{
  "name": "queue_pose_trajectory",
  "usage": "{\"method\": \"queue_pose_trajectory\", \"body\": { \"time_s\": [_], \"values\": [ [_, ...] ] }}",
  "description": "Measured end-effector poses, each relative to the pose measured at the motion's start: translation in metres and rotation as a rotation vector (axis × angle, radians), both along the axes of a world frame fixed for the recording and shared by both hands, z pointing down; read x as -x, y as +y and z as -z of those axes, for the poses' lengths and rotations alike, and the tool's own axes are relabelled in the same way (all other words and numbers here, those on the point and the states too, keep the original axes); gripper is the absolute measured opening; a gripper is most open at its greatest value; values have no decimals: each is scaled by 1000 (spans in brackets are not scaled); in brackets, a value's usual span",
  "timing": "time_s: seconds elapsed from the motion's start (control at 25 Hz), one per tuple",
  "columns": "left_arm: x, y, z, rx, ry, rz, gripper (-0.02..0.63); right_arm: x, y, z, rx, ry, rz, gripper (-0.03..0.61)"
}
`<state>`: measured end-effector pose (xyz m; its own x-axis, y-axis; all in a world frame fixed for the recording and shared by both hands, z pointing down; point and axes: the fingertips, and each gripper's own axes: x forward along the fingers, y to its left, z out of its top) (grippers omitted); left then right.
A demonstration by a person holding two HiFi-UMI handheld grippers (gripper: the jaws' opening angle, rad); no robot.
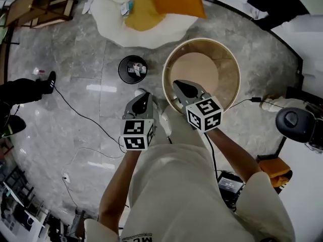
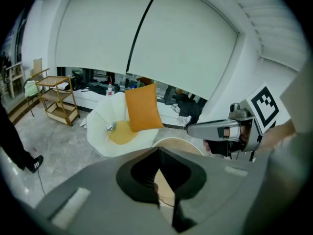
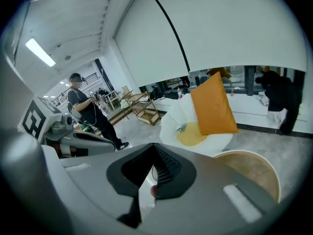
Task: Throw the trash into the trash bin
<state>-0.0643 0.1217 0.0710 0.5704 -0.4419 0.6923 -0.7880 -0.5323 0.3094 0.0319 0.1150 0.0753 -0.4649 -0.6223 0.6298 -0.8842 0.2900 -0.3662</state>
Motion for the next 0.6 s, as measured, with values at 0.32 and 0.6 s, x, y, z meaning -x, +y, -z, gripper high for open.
{"method": "queue_pose_trajectory", "body": {
  "time_s": [0.32,0.6],
  "values": [
    [-45,16,68,-87,43,-120,2,-40,40,66,-109,-8,-106,26],
    [-100,50,111,-175,83,-280,2,-76,83,113,-209,-62,-234,26]
  ]
}}
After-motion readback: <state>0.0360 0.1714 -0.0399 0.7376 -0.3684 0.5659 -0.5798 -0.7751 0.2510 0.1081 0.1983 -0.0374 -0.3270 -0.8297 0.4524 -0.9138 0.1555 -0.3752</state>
